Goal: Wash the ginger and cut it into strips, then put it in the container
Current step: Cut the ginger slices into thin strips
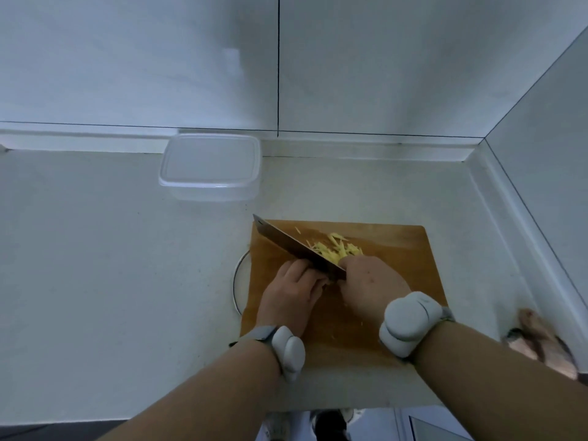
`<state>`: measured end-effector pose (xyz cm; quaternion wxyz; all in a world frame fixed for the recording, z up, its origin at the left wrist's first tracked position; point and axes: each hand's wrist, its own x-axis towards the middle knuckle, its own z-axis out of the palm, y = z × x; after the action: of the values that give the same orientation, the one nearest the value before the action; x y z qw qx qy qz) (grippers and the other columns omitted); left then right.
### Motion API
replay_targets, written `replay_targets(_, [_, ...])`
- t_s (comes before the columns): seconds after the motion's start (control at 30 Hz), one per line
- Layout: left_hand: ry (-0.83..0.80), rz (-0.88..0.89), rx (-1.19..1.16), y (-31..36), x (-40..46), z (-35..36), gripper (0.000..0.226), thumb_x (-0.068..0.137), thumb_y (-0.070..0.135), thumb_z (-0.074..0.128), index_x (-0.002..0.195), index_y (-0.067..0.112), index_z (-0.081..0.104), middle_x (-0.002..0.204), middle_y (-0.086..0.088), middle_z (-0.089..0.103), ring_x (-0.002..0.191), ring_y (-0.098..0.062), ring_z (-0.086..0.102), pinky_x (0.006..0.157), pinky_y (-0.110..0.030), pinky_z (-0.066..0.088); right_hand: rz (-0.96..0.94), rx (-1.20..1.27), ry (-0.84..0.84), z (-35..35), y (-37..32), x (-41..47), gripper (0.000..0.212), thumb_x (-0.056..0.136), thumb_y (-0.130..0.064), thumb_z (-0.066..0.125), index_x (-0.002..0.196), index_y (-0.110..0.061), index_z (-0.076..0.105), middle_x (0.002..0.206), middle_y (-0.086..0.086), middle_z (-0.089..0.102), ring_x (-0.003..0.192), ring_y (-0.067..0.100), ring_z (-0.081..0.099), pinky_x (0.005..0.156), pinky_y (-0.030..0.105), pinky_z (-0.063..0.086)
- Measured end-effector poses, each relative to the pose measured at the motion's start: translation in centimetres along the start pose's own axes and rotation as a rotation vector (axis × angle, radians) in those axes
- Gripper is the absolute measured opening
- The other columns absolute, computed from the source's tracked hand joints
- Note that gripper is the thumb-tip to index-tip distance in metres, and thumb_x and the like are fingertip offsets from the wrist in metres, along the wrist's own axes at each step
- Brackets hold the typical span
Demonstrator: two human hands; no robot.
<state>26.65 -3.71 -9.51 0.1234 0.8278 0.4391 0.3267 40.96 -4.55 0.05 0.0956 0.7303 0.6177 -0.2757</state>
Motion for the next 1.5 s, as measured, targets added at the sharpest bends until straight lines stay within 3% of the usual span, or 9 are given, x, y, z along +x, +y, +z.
replay_targets(0.2, [-0.007, -0.010, 0.000, 0.1, 0.0, -0.2, 0.024, 0.090, 0.030, 0.050, 0.095, 0.016, 0.069, 0.101, -0.002, 0.064, 0.092, -0.018, 0.053, 0.068, -0.024, 0.048, 0.000, -0.027, -0.010, -1.3, 0.5, -0.1, 0.020, 0.097, -0.013, 0.048, 0.099, -0.012, 0.068, 0.087, 0.008, 0.069, 0.068, 0.021, 0.063, 0.057, 0.026, 0.049])
replay_targets(0.47, [-0.007, -0.021, -0.008, 0.2, 0.0, -0.2, 0.025, 0.090, 0.032, 0.049, 0.095, 0.017, 0.069, 0.101, -0.002, 0.064, 0.093, -0.018, 0.054, 0.070, -0.024, 0.048, 0.006, 0.037, 0.002, -0.3, 0.1, -0.5, 0.019, 0.097, -0.011, 0.046, 0.105, -0.014, 0.063, 0.091, 0.008, 0.065, 0.076, 0.025, 0.063, 0.067, 0.035, 0.054])
replay_targets(0.6, [-0.028, -0.030, 0.002, 0.1, 0.1, -0.2, 0.025, 0.091, 0.032, 0.049, 0.094, 0.016, 0.068, 0.101, -0.002, 0.063, 0.093, -0.020, 0.056, 0.067, -0.027, 0.051, 0.003, -0.021, -0.032, -1.8, 0.5, -0.4, 0.021, 0.098, -0.015, 0.049, 0.096, -0.010, 0.069, 0.078, 0.005, 0.062, 0.060, 0.020, 0.050, 0.052, 0.026, 0.040])
replay_targets(0.73, [-0.007, -0.016, -0.005, 0.1, -0.1, -0.1, 0.025, 0.090, 0.030, 0.051, 0.094, 0.014, 0.069, 0.099, -0.004, 0.064, 0.091, -0.018, 0.051, 0.067, -0.024, 0.047, 0.005, -0.003, 0.013, -0.1, -0.2, -0.6, 0.018, 0.097, -0.011, 0.047, 0.102, -0.013, 0.064, 0.087, 0.006, 0.065, 0.071, 0.023, 0.062, 0.061, 0.032, 0.050])
replay_targets(0.97, [0.001, -0.015, 0.002, 0.1, 0.1, -0.1, 0.024, 0.090, 0.030, 0.051, 0.093, 0.014, 0.069, 0.099, -0.003, 0.064, 0.091, -0.020, 0.055, 0.065, -0.028, 0.051, 0.013, -0.005, -0.016, -1.5, 0.4, -0.6, 0.018, 0.099, -0.015, 0.048, 0.099, -0.012, 0.066, 0.088, 0.008, 0.067, 0.067, 0.021, 0.059, 0.059, 0.028, 0.048])
replay_targets(1.1, [0.016, -0.008, -0.011, 0.2, -0.1, 0.0, 0.022, 0.090, 0.029, 0.052, 0.091, 0.014, 0.068, 0.096, -0.003, 0.064, 0.088, -0.019, 0.055, 0.065, -0.027, 0.049, 0.034, 0.021, -0.004, -0.4, -0.2, -0.9, 0.016, 0.099, -0.014, 0.048, 0.104, -0.016, 0.063, 0.091, 0.005, 0.065, 0.077, 0.022, 0.064, 0.069, 0.033, 0.054])
replay_targets(1.27, [0.008, -0.018, -0.017, 0.2, -0.1, -0.1, 0.024, 0.090, 0.031, 0.051, 0.093, 0.015, 0.068, 0.099, -0.002, 0.063, 0.092, -0.018, 0.055, 0.067, -0.028, 0.053, -0.014, 0.028, -0.024, -0.9, 0.1, -0.4, 0.014, 0.100, -0.015, 0.046, 0.099, -0.017, 0.060, 0.084, 0.003, 0.061, 0.071, 0.022, 0.058, 0.057, 0.027, 0.044])
replay_targets(1.5, [0.008, -0.018, -0.020, 0.1, -0.1, 0.0, 0.024, 0.090, 0.030, 0.052, 0.093, 0.013, 0.068, 0.098, -0.004, 0.063, 0.090, -0.018, 0.052, 0.064, -0.027, 0.050, 0.011, 0.012, -0.012, 0.0, -0.3, -0.3, 0.019, 0.098, -0.011, 0.046, 0.105, -0.012, 0.064, 0.093, 0.008, 0.066, 0.072, 0.022, 0.060, 0.062, 0.029, 0.050])
